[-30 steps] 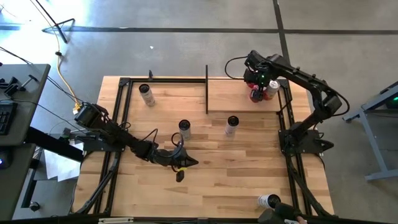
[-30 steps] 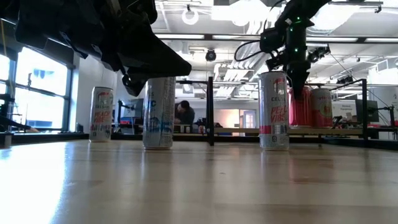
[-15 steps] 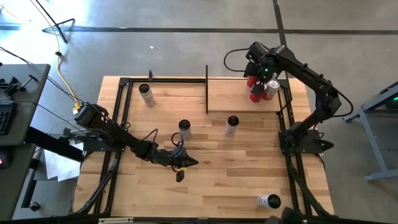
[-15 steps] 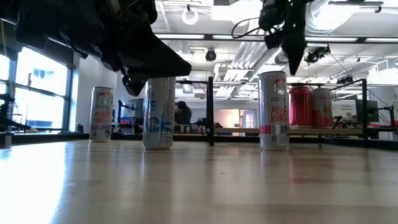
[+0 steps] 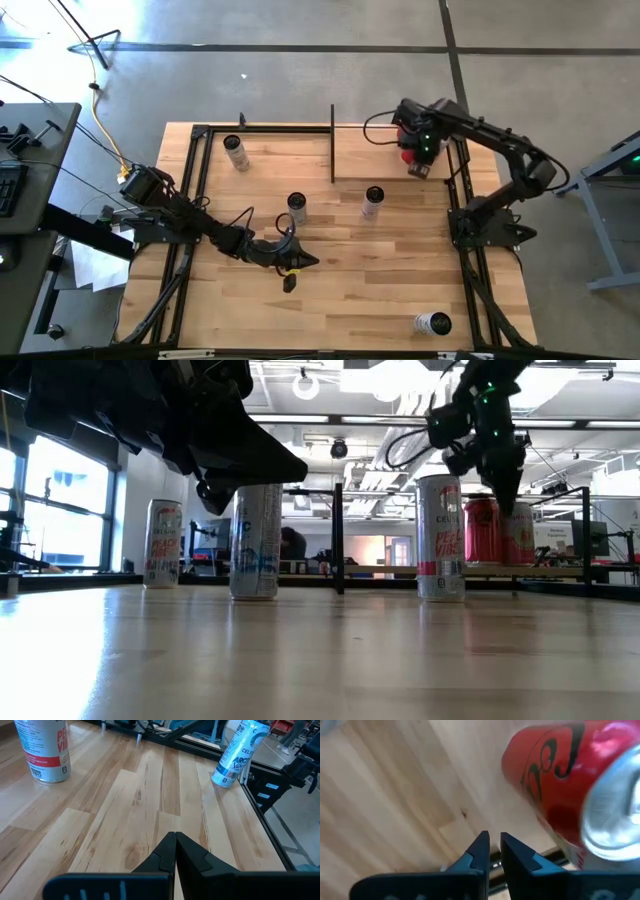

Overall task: Place canned beverage on shelf
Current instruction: Put the red soda can on the shelf aligned with the other red soda can, then put the bottom peach vibe soda can on the shelf

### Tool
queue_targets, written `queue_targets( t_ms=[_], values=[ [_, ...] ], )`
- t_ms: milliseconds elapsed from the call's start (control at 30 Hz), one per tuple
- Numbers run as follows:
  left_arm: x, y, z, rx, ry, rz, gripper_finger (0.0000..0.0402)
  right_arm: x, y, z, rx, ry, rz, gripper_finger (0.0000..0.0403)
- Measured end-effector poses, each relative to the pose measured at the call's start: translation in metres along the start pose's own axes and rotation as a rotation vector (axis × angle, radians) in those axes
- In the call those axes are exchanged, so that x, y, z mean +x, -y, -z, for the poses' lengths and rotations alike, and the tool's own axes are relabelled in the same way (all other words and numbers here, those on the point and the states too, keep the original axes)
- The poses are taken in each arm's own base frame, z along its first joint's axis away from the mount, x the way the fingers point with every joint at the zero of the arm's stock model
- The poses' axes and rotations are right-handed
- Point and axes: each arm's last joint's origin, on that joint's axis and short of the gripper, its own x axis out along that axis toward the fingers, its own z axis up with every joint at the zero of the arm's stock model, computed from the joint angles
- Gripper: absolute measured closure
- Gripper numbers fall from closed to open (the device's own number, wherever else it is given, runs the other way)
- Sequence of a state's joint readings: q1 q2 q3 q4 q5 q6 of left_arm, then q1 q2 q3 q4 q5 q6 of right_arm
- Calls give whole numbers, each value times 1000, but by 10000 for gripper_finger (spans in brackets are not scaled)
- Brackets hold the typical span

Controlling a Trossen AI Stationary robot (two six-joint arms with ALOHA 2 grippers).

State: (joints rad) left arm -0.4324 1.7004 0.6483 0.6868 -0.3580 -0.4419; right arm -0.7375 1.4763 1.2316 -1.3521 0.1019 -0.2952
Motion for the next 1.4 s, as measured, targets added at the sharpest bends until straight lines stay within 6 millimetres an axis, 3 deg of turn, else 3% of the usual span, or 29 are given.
queue_targets(
  t_ms=[233, 667, 833, 1000, 1233, 1400],
  values=[
    [1, -2, -1, -1, 2, -6, 401, 17, 9, 0, 28, 67, 62, 398],
    [1, -2, -1, 12, 2, -6, 401, 16, 15, -7, 96, 148, 97, 401],
    [1, -2, -1, 16, 2, -6, 401, 8, 14, -4, 101, 176, 105, 401],
    [1, -2, -1, 25, 2, -8, 401, -14, 11, 10, 120, 270, 132, 401],
    [-6, -5, -19, 56, 37, 26, 401, -49, -19, 36, 131, 498, 133, 402],
    [-14, -3, -30, 84, 63, 38, 401, -49, -56, 56, 2, 758, 0, 403]
  ],
)
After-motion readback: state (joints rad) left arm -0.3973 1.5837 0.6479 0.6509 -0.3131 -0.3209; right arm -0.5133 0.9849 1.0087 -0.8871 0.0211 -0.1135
